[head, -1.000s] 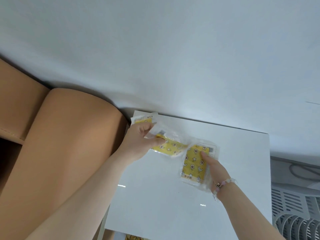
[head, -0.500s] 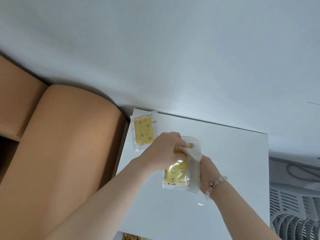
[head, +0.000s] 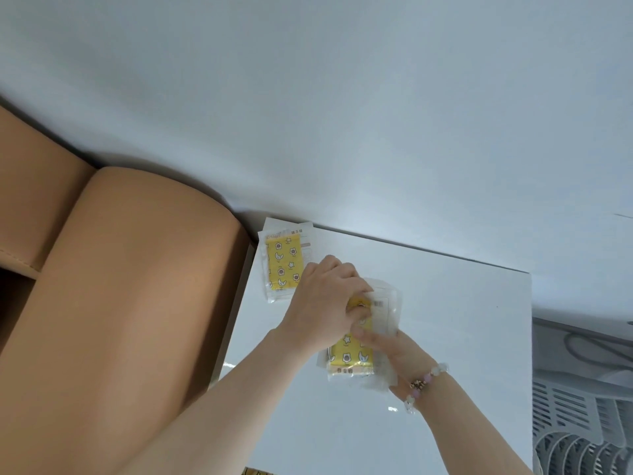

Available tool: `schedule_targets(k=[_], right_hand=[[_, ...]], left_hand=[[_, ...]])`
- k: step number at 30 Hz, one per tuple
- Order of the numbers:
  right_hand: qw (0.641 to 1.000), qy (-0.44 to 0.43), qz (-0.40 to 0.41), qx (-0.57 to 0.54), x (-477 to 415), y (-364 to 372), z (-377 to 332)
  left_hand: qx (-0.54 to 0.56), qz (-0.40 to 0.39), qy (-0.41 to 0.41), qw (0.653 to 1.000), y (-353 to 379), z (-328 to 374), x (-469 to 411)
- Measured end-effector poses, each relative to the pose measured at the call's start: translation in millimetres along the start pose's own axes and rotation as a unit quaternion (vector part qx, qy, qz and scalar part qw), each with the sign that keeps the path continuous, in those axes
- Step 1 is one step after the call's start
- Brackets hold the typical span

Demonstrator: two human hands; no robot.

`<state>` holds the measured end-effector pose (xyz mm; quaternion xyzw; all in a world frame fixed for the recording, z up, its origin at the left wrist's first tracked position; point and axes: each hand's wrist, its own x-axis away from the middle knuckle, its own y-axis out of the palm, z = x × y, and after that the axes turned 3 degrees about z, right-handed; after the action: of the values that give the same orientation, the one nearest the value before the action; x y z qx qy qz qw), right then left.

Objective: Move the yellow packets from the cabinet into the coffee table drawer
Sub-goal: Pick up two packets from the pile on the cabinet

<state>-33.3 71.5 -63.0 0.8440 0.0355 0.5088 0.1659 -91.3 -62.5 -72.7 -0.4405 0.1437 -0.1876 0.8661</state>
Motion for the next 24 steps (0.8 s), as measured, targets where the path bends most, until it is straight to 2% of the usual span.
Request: schedule_targets(k=[3,6,8,10,12,13,15,17,24], right_hand=[[0.997,0.021,0.033,0.065,-6,-10,6],[0.995,0.027,0.049,0.08,-11,-9,6],[0.994,0.024,0.064,0.085,-12,-6,6],[0.993,0.018,0.08,0.089,-14,-8,6],[0.993,0.008,0.092,0.078,-14,-12,3],[0.993,0.003,0.101,0.066,-13,-14,2],[0.993,-0.004,0.116,0.031,-13,-17,1],[0.992,-0.009,0.127,0.007,-14,-15,1],[0.992,-0.013,0.129,-0.002,-12,-12,0]], left_hand=[[-0.009,-0.07,-0.05,0.996,-2,-5,3],[-0.022,-0.119,-0.054,0.991,-5,-9,5],[0.027,-0.097,-0.089,0.991,-7,-11,6],[0.099,-0.002,-0.203,0.974,-8,-19,4],[0.111,0.125,-0.368,0.915,-8,-36,0],[0.101,0.156,-0.45,0.873,-8,-47,-2],[0.074,0.115,-0.569,0.811,-8,-59,-3],[0.053,0.061,-0.6,0.796,-7,-59,-3],[0.012,0.067,-0.603,0.795,-2,-50,-15]])
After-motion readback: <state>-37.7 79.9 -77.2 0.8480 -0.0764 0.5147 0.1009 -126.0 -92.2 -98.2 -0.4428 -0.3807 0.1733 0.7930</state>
